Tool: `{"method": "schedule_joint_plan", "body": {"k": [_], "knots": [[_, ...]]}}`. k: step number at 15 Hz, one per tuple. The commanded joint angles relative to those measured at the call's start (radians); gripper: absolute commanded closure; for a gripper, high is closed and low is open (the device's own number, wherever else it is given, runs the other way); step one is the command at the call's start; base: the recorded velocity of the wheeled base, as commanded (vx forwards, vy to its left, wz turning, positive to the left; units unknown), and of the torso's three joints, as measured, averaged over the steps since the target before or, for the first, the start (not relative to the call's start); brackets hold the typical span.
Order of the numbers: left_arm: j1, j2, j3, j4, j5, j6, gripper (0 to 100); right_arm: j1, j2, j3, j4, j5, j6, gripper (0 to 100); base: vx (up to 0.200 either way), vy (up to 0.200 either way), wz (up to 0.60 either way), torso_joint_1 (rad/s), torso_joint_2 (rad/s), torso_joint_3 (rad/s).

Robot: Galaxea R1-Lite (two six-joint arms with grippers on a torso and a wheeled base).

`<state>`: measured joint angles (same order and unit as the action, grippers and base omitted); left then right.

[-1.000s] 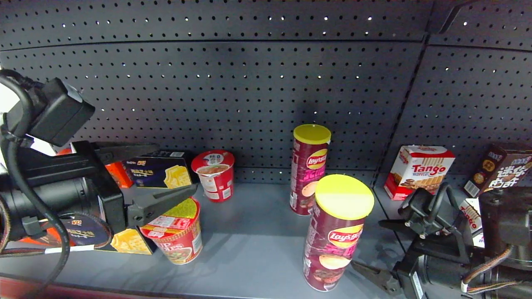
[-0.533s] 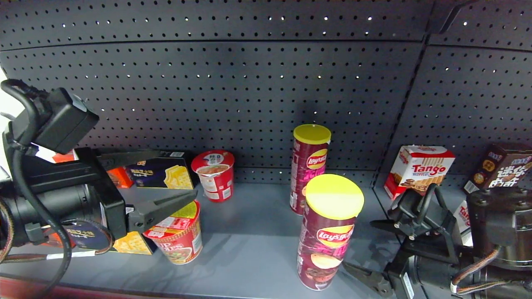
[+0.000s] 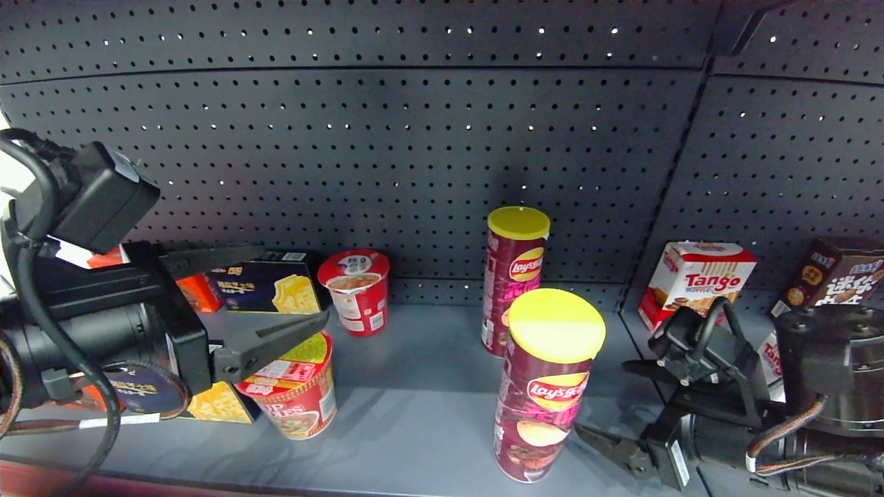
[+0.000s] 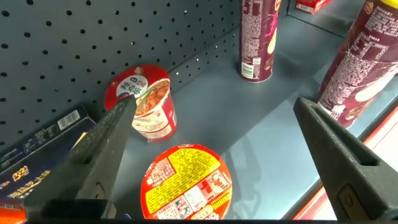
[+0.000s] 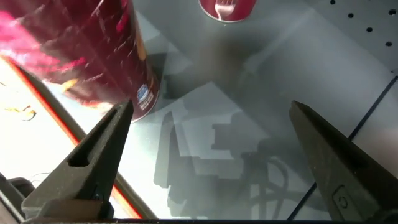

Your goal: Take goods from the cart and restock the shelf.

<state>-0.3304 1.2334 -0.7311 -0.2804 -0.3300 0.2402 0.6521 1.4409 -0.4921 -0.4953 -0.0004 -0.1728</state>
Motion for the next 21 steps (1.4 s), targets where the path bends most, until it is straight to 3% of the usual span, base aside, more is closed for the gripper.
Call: {"method": "schedule_joint_plan", "body": {"k": [1, 21], "knots": [[-0.001, 0.0, -0.001, -0.002, 0.0, -0.001, 0, 0.0, 0.013, -0.009, 0.0, 0.0, -0.001, 0, 0.0, 0.0, 0.0, 0.0, 0.0, 0.0], [0.002, 0.001, 0.016, -0.003, 0.002, -0.001, 0, 0.027, 0.087, -0.059, -0.029, 0.0, -0.001, 0, 0.0, 0.0, 0.0, 0.0, 0.0, 0.0]]}}
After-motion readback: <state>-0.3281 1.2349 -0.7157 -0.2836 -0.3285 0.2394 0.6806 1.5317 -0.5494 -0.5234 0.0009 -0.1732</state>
